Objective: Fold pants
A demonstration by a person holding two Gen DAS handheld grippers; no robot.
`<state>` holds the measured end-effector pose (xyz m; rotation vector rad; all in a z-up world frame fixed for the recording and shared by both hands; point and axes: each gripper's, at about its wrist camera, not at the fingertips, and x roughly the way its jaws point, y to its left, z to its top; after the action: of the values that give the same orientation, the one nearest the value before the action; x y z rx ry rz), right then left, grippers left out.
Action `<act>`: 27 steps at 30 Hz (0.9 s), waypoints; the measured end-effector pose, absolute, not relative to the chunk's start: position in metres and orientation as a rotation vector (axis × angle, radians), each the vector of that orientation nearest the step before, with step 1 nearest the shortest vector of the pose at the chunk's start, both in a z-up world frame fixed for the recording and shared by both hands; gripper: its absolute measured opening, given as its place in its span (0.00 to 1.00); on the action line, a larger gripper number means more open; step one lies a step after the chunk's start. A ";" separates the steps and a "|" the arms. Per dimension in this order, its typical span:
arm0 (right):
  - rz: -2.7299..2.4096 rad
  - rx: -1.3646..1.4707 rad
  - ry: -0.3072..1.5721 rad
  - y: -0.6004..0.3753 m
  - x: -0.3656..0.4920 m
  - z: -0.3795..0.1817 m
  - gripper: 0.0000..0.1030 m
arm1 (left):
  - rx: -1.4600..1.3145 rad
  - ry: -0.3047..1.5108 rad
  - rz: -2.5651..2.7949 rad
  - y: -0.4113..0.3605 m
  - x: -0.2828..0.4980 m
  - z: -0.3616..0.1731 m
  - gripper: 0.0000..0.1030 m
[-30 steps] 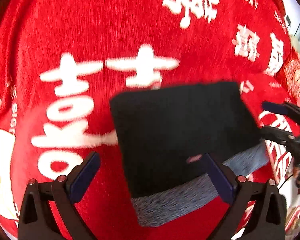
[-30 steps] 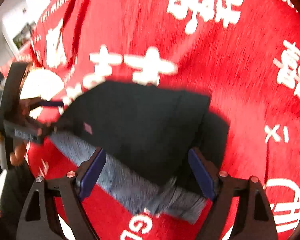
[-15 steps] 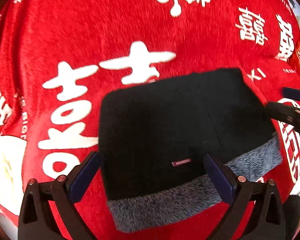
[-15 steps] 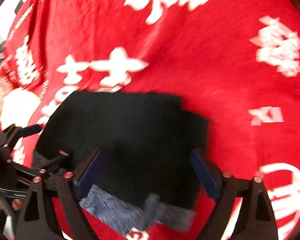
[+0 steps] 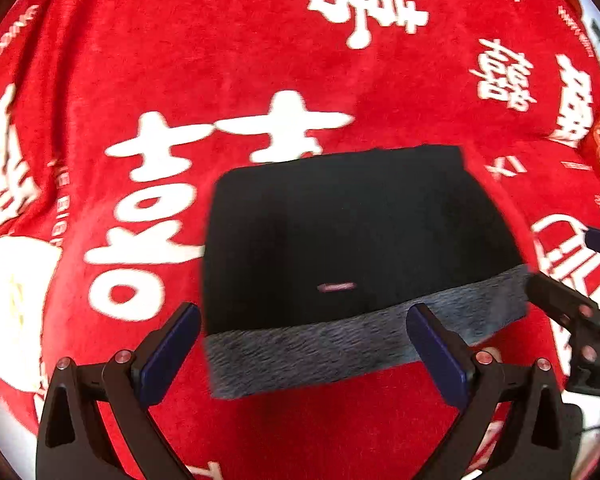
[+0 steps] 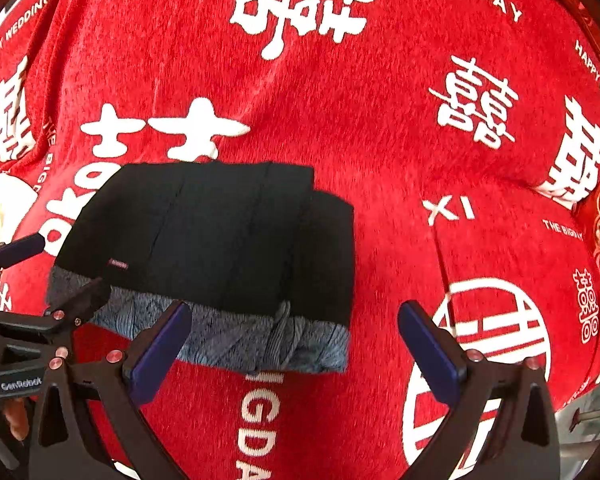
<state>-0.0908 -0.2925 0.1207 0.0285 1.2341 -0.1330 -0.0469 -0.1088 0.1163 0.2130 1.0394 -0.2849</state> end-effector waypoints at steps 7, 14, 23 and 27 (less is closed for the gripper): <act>-0.099 0.045 1.322 -0.282 -0.108 0.104 1.00 | 0.218 1.024 -0.276 -0.099 -0.063 0.121 1.00; -0.093 0.047 1.333 -0.275 -0.115 0.103 1.00 | 0.203 1.004 -0.298 -0.097 -0.073 0.129 1.00; -0.099 0.044 1.340 -0.274 -0.115 0.101 1.00 | 0.200 1.016 -0.298 -0.098 -0.072 0.126 1.00; -0.102 0.043 1.337 -0.276 -0.115 0.101 1.00 | 0.202 1.018 -0.302 -0.099 -0.072 0.126 1.00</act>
<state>-0.1149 -0.2756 0.1008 0.0429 1.3375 -0.1016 -0.0721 -0.0988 0.1257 0.2024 1.0176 -0.3024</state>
